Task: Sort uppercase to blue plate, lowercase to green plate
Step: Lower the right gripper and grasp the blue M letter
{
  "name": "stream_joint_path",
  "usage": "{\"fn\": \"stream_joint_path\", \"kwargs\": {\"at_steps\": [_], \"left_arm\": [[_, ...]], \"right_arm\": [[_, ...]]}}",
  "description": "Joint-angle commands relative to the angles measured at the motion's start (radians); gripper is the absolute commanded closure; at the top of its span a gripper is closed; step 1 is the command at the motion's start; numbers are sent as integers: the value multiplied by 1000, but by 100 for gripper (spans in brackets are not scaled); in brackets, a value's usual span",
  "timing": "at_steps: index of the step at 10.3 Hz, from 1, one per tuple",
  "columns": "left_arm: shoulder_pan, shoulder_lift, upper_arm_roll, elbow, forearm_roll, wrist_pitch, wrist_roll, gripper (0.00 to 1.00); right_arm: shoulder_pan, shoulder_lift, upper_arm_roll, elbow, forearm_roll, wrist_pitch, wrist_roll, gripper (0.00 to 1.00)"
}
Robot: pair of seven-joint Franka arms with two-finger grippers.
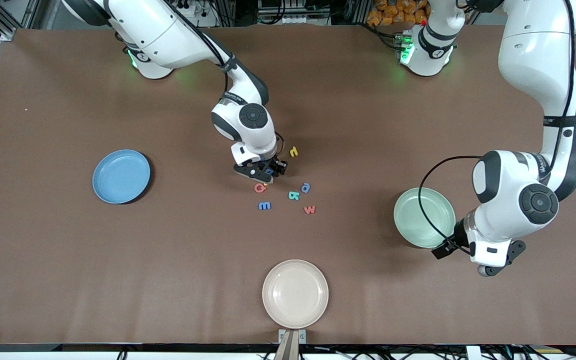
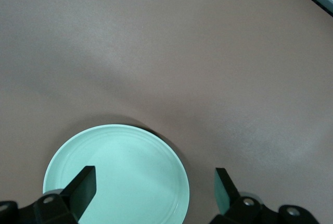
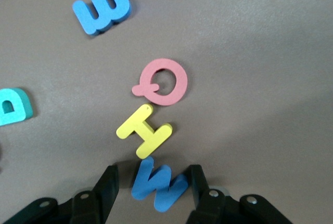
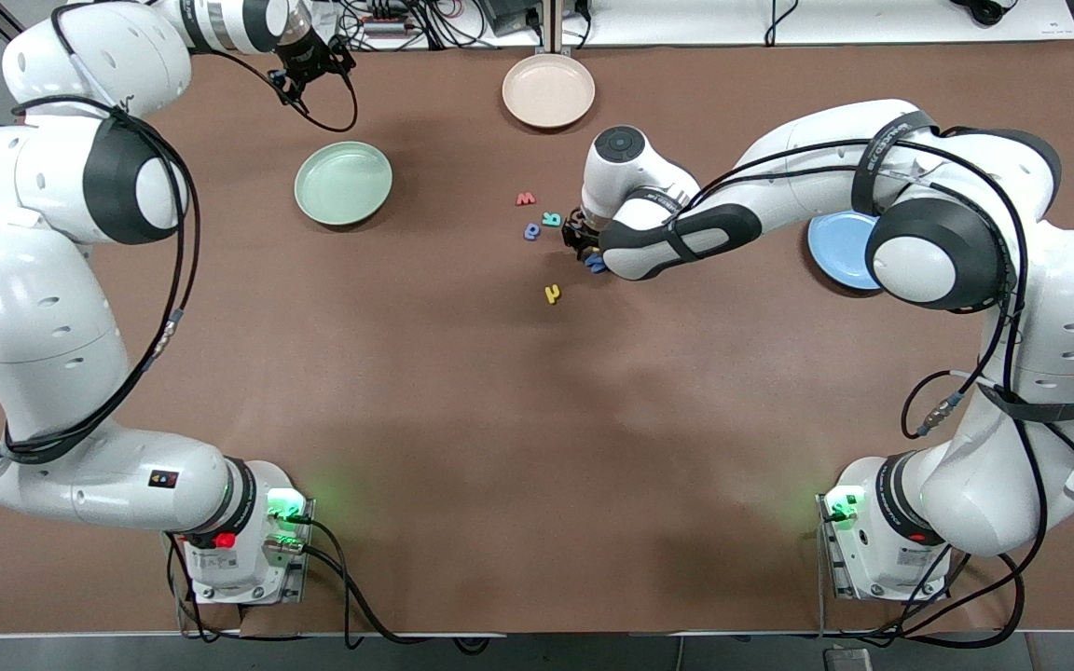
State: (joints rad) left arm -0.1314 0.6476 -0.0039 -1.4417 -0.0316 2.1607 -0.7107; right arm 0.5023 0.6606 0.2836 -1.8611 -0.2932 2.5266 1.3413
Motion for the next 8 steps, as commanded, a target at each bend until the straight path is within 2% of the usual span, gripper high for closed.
{"fn": "stream_joint_path", "kwargs": {"at_steps": [1, 8], "left_arm": [[-2, -12, 1, -8, -5, -2, -9, 0], [-2, -12, 1, -8, -4, -2, -9, 0]], "right_arm": [[2, -12, 6, -3, -11, -12, -27, 35], [-7, -13, 8, -15, -10, -12, -70, 50]]}}
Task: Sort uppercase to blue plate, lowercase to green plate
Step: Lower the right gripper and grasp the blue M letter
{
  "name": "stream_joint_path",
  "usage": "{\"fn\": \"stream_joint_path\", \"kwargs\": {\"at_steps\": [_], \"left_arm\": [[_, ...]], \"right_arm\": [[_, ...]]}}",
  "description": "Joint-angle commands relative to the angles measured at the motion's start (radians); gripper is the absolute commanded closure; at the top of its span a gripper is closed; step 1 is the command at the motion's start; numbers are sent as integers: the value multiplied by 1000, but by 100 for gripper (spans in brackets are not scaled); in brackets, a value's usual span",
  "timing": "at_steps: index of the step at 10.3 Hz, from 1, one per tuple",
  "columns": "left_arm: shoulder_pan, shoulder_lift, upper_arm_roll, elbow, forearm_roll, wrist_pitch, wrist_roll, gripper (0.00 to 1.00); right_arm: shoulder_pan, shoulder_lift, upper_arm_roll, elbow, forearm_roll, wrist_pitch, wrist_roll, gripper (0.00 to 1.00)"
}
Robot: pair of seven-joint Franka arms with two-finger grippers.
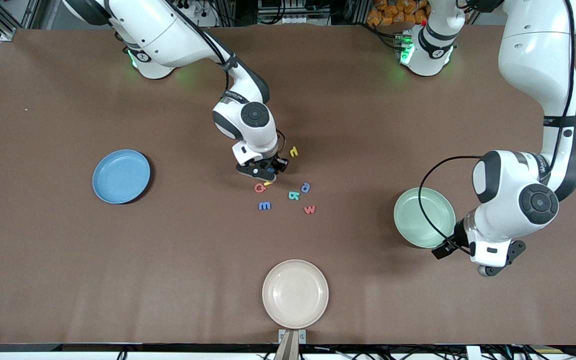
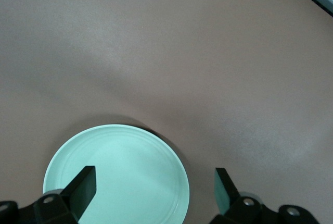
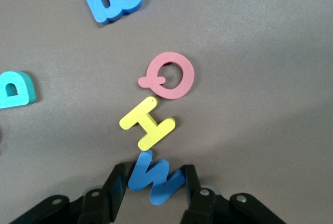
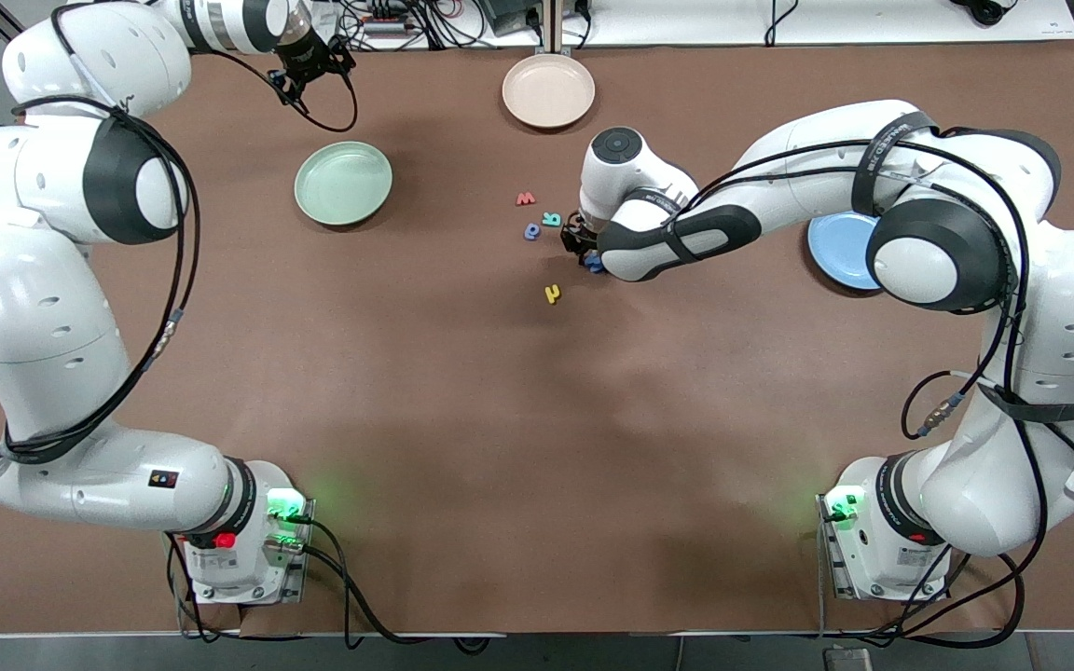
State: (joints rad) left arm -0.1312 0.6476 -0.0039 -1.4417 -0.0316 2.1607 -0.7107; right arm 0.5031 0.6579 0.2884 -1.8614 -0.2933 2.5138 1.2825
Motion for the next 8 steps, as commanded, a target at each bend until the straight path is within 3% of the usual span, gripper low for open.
{"fn": "stream_joint_path", "kwargs": {"at_steps": [1, 3, 8], "left_arm": [[-2, -12, 1, -8, -4, -2, -9, 0], [-4, -14, 1, -8, -4, -2, -10, 0], [-51, -6, 1, -13, -1, -2, -59, 0]], "right_arm": [[-6, -9, 3, -16, -10, 0, -11, 51], [-6, -11, 3, -16, -10, 0, -11, 57], [-8, -26, 14, -9, -7, -33, -9, 60]]}}
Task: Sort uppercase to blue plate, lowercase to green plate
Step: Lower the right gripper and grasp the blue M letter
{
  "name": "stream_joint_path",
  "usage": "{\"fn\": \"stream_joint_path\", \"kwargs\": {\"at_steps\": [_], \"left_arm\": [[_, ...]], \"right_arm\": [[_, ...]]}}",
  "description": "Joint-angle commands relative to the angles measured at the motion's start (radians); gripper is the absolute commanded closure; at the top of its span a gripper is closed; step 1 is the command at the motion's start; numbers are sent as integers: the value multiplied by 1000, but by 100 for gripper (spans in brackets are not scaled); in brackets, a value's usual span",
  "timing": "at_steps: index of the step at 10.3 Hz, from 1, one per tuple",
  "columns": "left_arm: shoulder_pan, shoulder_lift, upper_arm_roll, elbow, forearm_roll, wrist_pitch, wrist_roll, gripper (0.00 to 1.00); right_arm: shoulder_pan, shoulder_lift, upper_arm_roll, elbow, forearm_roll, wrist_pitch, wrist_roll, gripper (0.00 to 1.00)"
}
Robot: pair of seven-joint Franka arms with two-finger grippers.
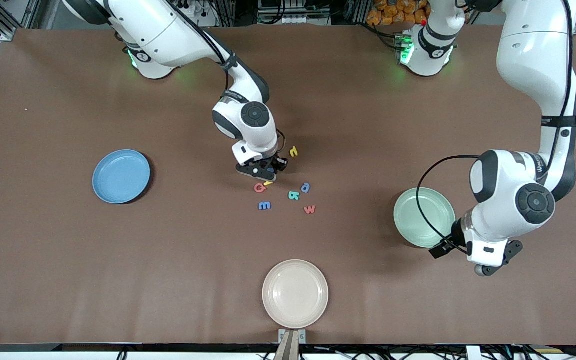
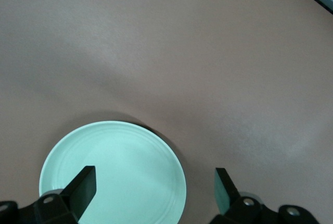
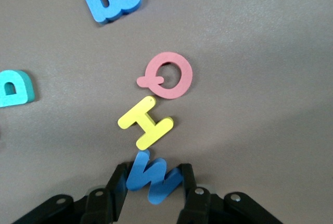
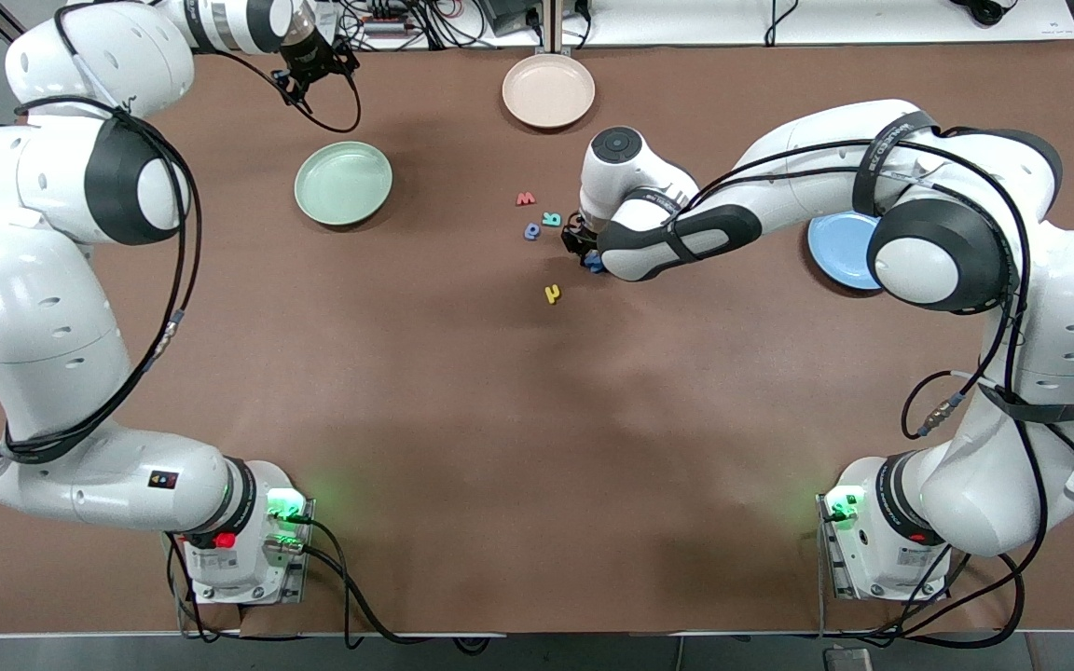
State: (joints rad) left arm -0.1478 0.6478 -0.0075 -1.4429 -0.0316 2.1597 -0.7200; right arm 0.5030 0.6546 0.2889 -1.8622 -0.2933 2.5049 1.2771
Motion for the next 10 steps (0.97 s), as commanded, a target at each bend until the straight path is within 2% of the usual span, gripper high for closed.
{"fn": "stream_joint_path", "kwargs": {"at_steps": [1, 5, 7, 10], "left_arm": [[-59, -2, 6, -11, 1, -1, -76, 0], [-90, 10, 6, -11, 1, -1, -95, 0], [-114, 19, 4, -13, -1, -1, -96, 0], [-156, 36, 4, -11, -1, 2, -104, 0]], "right_arm": [[-15, -29, 35, -2, -6, -55, -4, 60], [-66, -88, 98, -5, 22, -147, -11, 60], [-118, -119, 102, -17, 22, -202, -134, 60], [-229, -168, 99, -73, 23, -212, -390, 60]]}}
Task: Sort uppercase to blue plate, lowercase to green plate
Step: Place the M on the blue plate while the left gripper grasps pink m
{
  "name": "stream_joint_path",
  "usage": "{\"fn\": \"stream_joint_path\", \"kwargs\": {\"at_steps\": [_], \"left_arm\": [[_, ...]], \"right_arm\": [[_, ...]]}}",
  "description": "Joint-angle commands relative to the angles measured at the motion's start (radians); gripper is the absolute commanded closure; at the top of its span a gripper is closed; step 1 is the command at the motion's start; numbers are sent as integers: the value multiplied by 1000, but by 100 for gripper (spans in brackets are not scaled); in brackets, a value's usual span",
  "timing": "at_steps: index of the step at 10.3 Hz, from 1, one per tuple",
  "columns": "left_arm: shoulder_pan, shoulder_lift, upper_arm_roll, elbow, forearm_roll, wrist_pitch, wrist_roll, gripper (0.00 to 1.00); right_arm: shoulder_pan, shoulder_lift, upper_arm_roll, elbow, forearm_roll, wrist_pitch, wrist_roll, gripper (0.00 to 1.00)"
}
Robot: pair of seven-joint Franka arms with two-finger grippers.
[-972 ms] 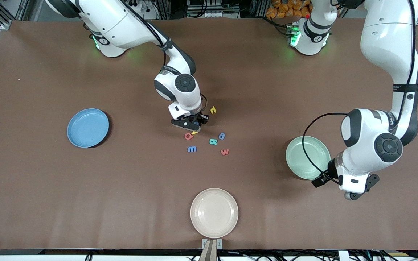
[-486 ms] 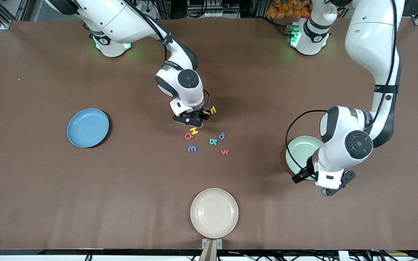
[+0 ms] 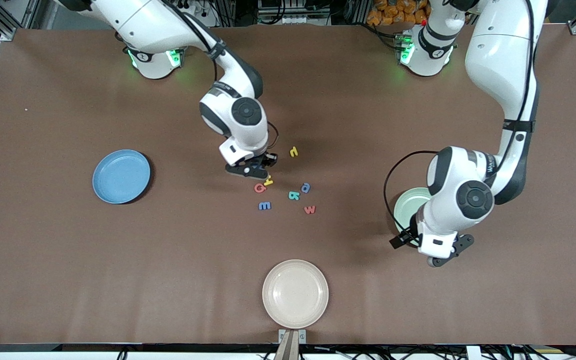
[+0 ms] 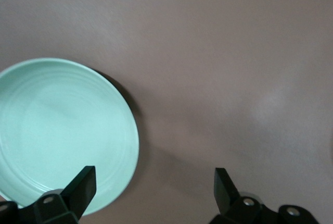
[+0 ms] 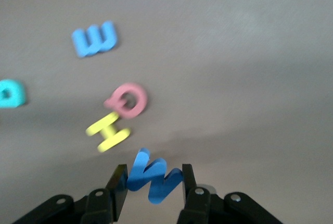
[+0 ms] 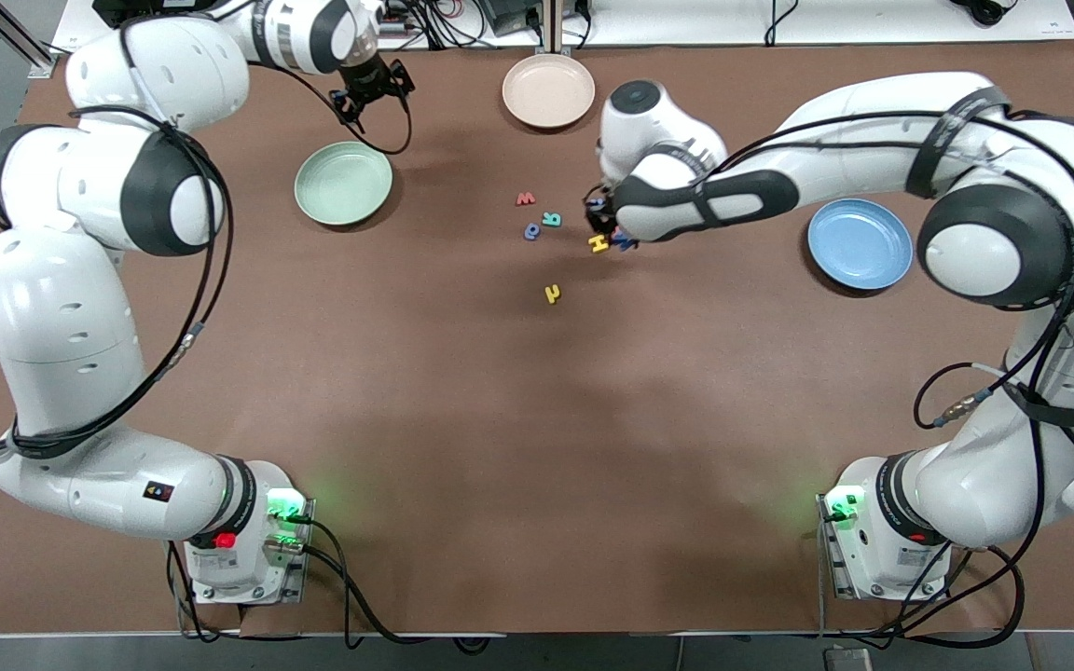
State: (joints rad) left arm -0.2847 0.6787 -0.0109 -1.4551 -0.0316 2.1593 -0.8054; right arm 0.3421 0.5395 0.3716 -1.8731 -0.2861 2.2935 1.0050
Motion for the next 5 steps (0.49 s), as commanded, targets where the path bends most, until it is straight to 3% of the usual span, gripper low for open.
{"fn": "stream_joint_path", "kwargs": {"at_steps": [1, 5], "left_arm": [[-49, 12, 8, 1, 2, 2, -6, 0], [-112, 31, 9, 7, -5, 51, -31, 0]], "right_arm": [[-105, -75, 9, -89, 18, 0, -217, 59], [-228, -186, -74, -187, 19, -20, -642, 59]]}}
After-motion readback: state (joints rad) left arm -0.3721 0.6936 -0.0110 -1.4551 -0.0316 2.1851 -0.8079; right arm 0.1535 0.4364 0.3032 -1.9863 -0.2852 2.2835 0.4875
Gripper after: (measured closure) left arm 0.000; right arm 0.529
